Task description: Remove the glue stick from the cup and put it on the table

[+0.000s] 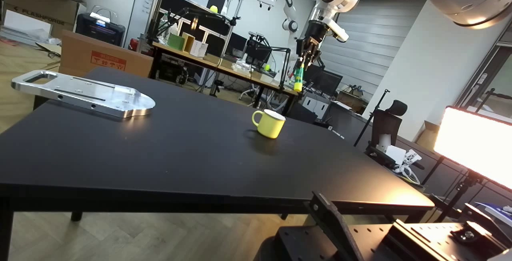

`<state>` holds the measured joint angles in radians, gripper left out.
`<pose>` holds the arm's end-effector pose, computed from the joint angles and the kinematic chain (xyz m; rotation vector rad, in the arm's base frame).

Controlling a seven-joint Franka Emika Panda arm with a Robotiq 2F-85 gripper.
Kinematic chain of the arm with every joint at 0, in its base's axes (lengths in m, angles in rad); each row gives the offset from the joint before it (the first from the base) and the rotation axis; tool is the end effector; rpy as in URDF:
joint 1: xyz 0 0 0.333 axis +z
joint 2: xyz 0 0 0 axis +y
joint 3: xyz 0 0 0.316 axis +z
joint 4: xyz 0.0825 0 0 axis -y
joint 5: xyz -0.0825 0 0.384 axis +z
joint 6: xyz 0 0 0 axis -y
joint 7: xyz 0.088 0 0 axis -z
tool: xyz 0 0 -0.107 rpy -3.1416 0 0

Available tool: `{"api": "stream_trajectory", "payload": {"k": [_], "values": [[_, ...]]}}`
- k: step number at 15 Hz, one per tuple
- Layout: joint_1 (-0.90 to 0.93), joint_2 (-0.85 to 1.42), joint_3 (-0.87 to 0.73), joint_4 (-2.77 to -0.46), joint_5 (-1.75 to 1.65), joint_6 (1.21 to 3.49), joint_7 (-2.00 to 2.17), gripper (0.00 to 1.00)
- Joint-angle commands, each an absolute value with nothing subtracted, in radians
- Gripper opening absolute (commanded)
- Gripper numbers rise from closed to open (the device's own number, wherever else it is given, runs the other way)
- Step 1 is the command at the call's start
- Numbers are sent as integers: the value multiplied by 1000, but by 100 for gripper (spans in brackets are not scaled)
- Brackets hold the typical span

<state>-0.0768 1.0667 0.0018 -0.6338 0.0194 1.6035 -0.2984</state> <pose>0.7831 -0.0575 0.3305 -3.0809 -0.3418 0.1418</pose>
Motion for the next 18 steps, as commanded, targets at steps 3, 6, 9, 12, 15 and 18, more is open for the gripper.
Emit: {"api": "stream_trajectory", "payload": {"k": [3, 6, 9, 12, 15, 18], "values": [[-107, 909, -55, -869, -1, 1862, -251, 9], [-134, 840, -74, -1020, 15, 1973, -232, 9], [-145, 895, -76, -959, 14, 1965, -268, 34], [-170, 853, -68, -1038, -2, 1976, -263, 34], [-166, 838, -68, -1060, -2, 1980, -258, 34], [-171, 829, -64, -1094, 11, 2071, -244, 9]]}}
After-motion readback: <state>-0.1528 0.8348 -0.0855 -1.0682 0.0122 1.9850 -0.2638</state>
